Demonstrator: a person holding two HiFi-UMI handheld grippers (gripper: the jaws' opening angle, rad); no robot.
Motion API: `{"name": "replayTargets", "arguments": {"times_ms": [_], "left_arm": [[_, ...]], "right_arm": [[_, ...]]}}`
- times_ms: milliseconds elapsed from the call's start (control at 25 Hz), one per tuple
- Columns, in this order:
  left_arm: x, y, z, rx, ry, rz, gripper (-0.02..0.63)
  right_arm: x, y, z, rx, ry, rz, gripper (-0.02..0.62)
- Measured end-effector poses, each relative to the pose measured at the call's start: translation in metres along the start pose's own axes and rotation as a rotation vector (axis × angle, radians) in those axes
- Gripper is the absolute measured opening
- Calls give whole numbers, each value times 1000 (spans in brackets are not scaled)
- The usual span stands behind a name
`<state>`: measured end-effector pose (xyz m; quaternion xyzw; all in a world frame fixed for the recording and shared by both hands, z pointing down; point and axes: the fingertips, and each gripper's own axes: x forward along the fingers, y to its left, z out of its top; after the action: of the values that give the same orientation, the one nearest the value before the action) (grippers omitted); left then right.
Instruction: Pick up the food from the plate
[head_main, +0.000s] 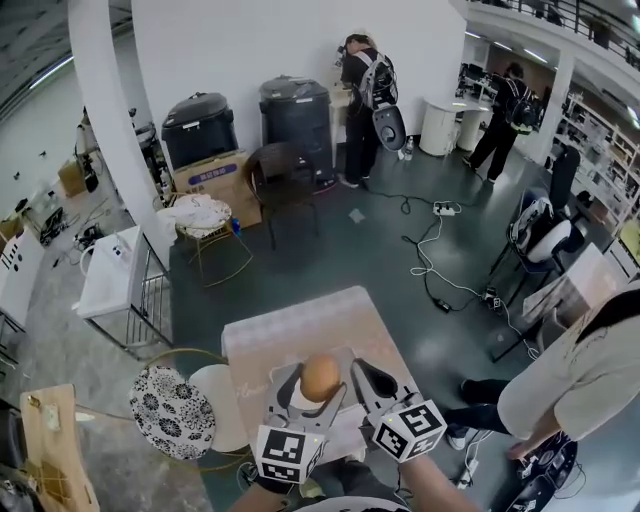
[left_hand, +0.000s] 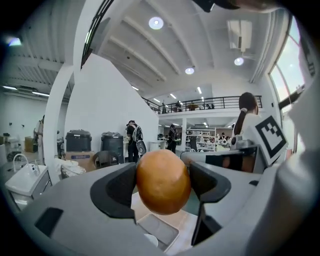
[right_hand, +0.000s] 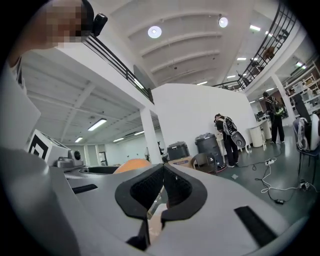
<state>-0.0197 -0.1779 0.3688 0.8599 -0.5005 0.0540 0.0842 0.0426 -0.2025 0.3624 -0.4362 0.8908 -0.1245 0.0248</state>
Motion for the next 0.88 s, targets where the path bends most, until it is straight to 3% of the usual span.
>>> {"name": "replayTargets", "arguments": {"times_ms": [440, 880], "left_arm": [[-30, -6, 47, 29, -107, -24, 339], [-41, -8, 40, 36, -102, -37, 339]], "right_arm": [[-8, 25, 44, -107, -63, 14, 14], [-15, 37, 36, -124, -53, -2, 14]]}}
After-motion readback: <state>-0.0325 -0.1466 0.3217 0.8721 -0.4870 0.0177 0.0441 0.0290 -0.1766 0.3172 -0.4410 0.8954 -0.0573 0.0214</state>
